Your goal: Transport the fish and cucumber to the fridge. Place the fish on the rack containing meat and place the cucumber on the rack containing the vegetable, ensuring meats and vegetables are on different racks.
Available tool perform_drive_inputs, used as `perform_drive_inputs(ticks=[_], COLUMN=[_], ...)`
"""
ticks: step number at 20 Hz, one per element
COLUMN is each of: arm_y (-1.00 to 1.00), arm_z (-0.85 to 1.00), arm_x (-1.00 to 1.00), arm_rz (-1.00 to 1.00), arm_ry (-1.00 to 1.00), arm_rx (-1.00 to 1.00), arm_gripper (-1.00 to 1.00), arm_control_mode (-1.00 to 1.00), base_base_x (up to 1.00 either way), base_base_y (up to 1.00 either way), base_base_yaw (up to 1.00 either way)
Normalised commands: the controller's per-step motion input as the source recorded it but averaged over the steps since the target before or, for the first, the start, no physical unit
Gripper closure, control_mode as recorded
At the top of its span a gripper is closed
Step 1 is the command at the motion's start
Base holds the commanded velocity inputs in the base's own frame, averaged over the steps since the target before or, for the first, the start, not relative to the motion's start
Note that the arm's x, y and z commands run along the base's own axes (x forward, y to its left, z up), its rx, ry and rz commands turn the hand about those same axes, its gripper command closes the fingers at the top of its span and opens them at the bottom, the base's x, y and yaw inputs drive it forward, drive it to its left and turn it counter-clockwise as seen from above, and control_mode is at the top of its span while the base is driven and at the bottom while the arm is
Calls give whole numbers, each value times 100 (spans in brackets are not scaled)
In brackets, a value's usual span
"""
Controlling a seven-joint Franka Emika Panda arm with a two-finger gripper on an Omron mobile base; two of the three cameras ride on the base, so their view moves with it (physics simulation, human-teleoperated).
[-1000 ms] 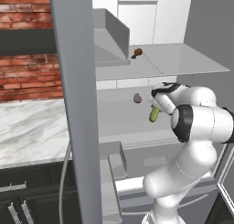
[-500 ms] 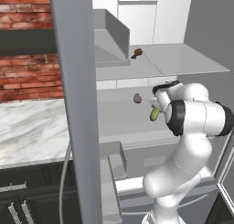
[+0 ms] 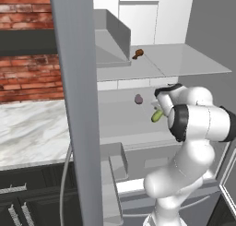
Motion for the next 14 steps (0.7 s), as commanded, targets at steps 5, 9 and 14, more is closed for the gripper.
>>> perform_drive_inputs(ticks=[5,9,14], arm_y=[0,0,8], arm_z=[12,30,63], arm_x=[-16,-44,-86], arm_rz=[-1,0,0], arm_ry=[1,2,12], arm_rx=[1,1,0], arm_gripper=[-100,-100,-100], arm_control_mode=[-100,-100,-100], base_base_x=[0,0,0], base_base_y=[0,0,0], base_base_yaw=[0,0,0])
